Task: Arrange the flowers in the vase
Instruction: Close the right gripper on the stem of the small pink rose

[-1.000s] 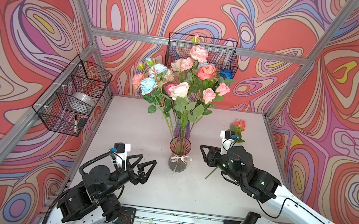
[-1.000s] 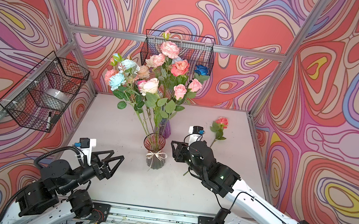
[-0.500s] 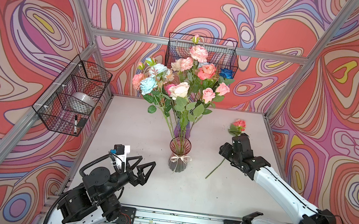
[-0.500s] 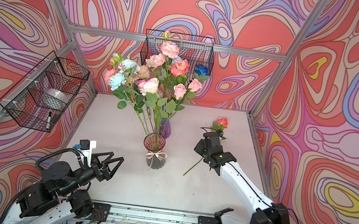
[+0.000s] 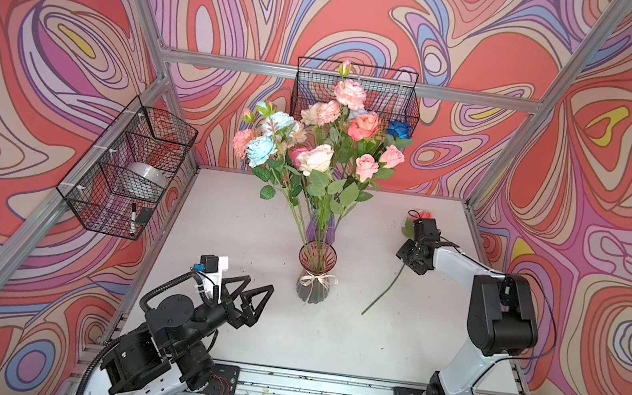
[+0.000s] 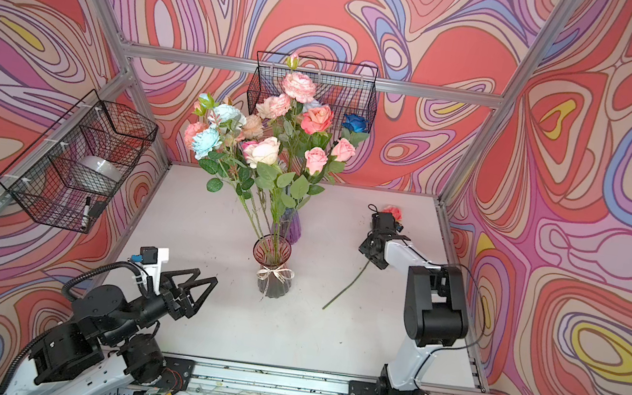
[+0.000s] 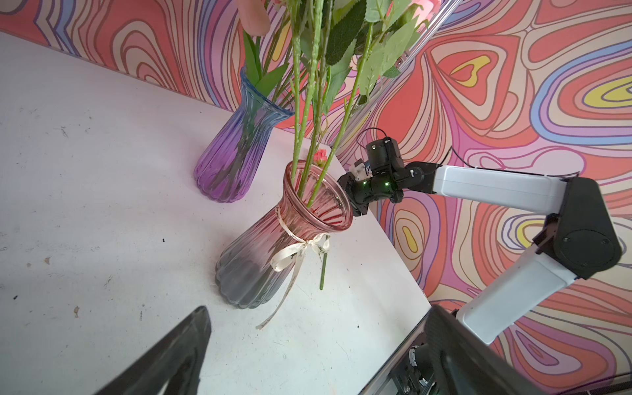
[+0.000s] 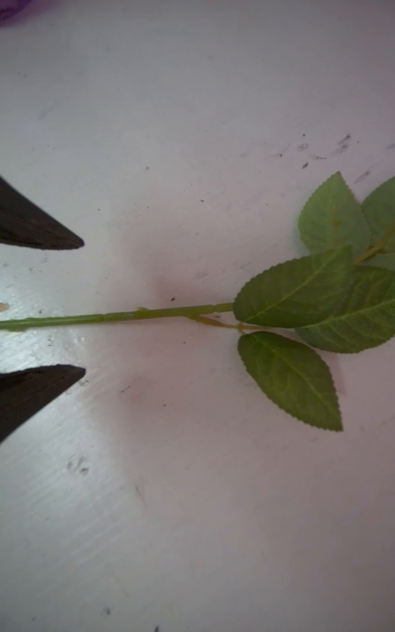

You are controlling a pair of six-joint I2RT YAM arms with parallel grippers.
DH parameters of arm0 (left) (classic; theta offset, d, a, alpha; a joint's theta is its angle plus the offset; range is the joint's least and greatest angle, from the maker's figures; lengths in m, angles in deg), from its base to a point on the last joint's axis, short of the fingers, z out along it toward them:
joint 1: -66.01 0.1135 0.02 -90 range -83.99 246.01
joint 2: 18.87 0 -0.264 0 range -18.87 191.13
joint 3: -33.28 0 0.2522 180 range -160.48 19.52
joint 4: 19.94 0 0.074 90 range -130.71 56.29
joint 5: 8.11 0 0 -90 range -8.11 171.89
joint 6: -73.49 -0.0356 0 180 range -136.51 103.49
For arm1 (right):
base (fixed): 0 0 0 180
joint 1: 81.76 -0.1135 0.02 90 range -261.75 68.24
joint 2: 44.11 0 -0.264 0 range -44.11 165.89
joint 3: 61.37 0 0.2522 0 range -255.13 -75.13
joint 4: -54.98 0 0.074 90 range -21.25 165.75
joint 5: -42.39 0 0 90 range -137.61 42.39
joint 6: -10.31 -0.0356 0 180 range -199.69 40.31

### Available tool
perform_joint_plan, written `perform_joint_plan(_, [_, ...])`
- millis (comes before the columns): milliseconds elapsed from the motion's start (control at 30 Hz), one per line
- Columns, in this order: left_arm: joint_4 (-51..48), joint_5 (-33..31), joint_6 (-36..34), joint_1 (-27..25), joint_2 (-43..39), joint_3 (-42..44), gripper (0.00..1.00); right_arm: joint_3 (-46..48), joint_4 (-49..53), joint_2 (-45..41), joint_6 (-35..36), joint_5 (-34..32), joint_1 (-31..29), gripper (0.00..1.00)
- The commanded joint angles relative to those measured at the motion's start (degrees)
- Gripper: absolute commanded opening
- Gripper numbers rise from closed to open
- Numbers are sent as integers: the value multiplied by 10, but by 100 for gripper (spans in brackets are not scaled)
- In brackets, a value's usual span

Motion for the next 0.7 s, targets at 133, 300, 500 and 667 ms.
perform_joint_plan(133, [-3, -7, 9, -3, -6, 3, 100, -53, 55, 68, 2, -32, 1, 45])
perform_joint_plan(300, [-3, -6, 7, -2, -2, 1, 100, -69, 72, 94, 4, -39, 2, 31])
perform_joint_plan(500, [-3, -6, 6, -3, -3, 1, 100, -68, 74, 100, 10, -34, 1, 9])
perform_joint_plan(667, [-2, -3, 6, -3, -3, -2, 100, -37, 51, 64, 12, -31, 1, 0])
